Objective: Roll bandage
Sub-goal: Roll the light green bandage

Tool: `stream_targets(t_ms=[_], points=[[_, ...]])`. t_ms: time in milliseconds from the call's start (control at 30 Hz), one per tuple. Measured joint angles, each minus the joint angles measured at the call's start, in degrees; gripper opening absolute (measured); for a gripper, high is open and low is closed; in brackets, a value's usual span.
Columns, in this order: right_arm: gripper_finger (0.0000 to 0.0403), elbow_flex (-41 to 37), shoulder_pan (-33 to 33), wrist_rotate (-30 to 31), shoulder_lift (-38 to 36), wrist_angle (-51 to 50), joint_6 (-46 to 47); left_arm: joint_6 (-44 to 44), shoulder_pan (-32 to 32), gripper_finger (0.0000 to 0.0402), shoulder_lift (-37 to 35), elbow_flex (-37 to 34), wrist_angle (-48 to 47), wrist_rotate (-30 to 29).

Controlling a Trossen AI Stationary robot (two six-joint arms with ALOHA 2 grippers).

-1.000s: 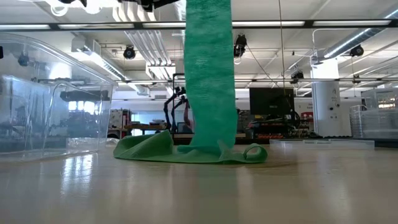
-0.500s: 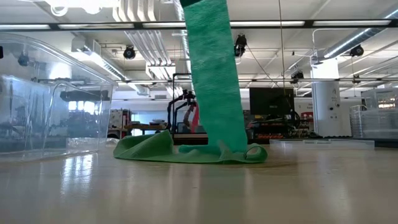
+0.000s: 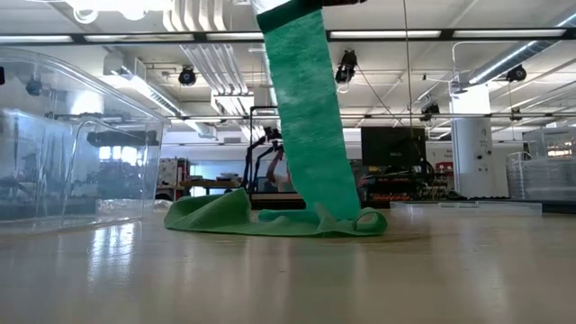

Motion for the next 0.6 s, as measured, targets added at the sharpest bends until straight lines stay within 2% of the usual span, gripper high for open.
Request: stream_targets(t_ms=[200, 600], points=[[0.0003, -0.1, 0.0, 0.3, 1.4, 0.5, -9.3, -0.7, 0.6, 0.0236, 0.1, 0.0, -1.5, -0.1], [0.0003, -0.2, 0.0, 0.2, 2.1, 0.8, -17.1, -3.2, 1.8, 0.0260, 1.1, 0.0, -1.8, -0.1]])
